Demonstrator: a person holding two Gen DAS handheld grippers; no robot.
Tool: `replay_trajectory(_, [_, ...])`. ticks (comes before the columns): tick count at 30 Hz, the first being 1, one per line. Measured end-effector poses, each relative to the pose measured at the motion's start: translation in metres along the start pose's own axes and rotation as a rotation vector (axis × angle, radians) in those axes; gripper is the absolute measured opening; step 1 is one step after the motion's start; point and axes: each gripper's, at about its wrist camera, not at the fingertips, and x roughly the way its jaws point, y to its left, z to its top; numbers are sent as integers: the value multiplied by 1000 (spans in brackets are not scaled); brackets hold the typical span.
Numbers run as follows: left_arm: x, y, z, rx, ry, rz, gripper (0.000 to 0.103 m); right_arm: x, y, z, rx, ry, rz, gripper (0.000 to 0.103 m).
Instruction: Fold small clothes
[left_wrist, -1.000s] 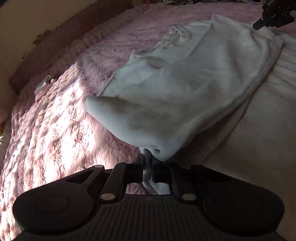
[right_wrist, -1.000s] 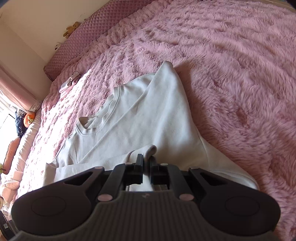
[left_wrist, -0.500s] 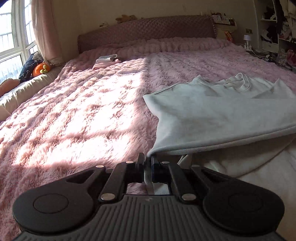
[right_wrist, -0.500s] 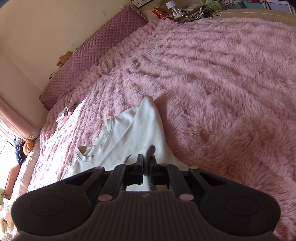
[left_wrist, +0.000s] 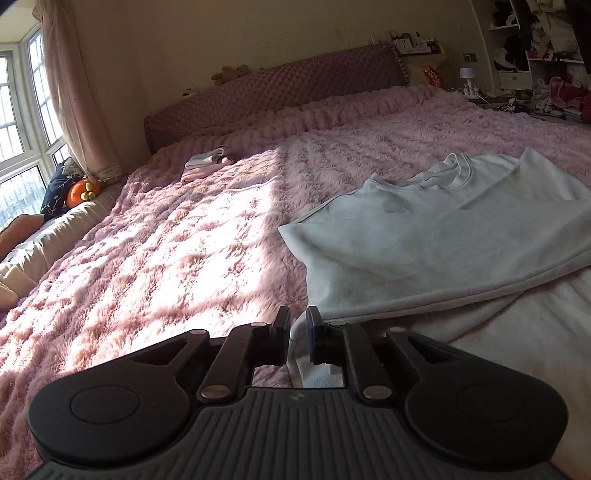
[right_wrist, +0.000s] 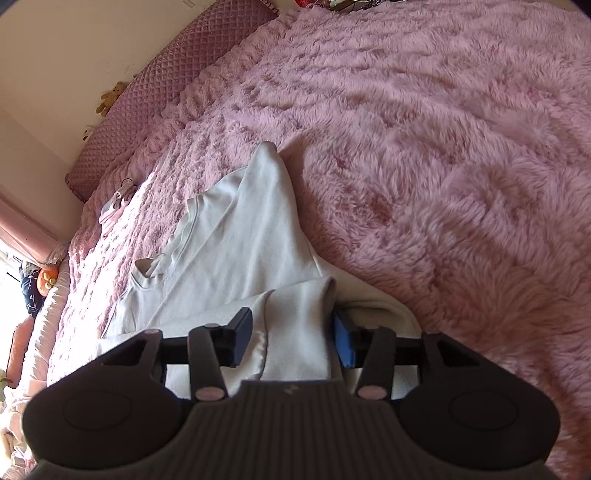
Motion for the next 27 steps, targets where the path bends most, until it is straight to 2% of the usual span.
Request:
replay_trajectory(2, [-8, -7, -1, -20, -9, -43, 18, -9, 13, -7, -70, -45, -22, 44])
replay_trajectory(5, [-8, -18, -4, -30, 13, -104, 19, -16, 50, -24, -250, -69, 28, 48])
replay_trajectory(7, [-3, -25, -5, -48, 33, -157, 20, -16, 83, -41, -405, -55, 108, 49])
replay_trajectory(10, [2, -30, -4, -75, 43, -177, 20, -7, 138, -75, -647, -17, 218, 49])
replay_trajectory(12, [7, -28, -1, -115, 43, -206, 23, -3, 168, -99, -789, -11, 276, 49])
replay_trajectory(14, [11, -25, -2, -158, 48, -201, 24, 4, 200, -127, -945, -10, 332, 48])
replay_trajectory(17, [14, -15, -5, -221, 60, -204, 24, 20, 230, -160, -1131, 2, 348, 48])
replay_trajectory(22, [13, 7, -12, -342, 61, -214, 24, 46, 250, -194, -1356, 20, 321, 45])
replay_trajectory(23, [13, 9, -12, -356, 60, -223, 24, 50, 252, -201, -1399, 14, 300, 43])
replay_trajectory(24, [14, 10, -13, -365, 61, -231, 24, 57, 254, -205, -1438, 1, 279, 35])
replay_trajectory(27, [17, 9, -14, -383, 64, -255, 24, 64, 259, -207, -1488, -28, 250, 0])
